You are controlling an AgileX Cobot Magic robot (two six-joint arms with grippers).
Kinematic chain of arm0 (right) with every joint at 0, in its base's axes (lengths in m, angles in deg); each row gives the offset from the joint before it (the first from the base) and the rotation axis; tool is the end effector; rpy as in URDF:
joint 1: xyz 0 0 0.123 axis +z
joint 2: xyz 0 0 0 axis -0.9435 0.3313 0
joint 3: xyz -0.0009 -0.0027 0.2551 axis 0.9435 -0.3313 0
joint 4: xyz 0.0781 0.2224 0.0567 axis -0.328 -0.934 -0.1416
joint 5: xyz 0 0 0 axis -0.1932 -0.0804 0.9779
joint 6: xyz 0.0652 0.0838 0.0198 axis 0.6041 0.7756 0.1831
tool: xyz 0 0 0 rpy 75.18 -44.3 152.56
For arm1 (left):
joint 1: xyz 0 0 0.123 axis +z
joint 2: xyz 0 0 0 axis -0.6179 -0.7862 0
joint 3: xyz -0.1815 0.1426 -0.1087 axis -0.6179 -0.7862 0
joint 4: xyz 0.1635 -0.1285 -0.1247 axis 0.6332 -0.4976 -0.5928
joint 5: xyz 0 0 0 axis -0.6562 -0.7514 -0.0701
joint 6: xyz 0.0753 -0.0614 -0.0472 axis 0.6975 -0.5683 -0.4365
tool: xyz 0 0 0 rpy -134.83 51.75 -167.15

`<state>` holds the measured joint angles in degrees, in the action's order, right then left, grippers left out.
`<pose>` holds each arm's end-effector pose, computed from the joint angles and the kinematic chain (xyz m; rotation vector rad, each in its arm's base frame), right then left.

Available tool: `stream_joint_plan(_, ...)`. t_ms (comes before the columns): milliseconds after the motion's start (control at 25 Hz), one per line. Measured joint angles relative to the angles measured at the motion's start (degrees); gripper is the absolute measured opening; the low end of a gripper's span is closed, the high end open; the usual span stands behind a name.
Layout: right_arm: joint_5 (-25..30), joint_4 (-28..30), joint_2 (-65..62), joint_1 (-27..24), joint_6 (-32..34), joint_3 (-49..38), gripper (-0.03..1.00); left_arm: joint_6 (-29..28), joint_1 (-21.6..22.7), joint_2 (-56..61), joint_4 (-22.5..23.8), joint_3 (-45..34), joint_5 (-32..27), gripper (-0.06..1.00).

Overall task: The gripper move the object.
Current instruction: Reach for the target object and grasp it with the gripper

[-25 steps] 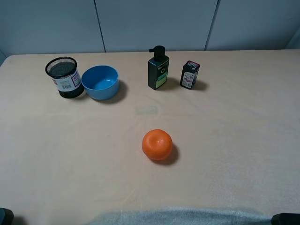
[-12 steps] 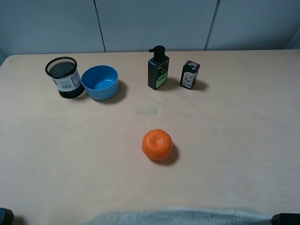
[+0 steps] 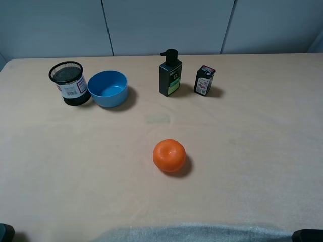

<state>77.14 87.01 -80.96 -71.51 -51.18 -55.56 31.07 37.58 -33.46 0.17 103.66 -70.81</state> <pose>0.0336 -0.0101 0.2671 0.0176 2.0076 -0.1335 0.0318 0.0081 0.2651 -0.0398 2.0296 0.0726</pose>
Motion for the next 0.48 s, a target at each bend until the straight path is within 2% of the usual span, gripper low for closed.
stream_joint_plan(480, 0.00, -0.13, 0.00, 0.00, 0.00, 0.00, 0.69, 0.00, 0.00, 0.00, 0.00, 0.00, 0.00, 0.79)
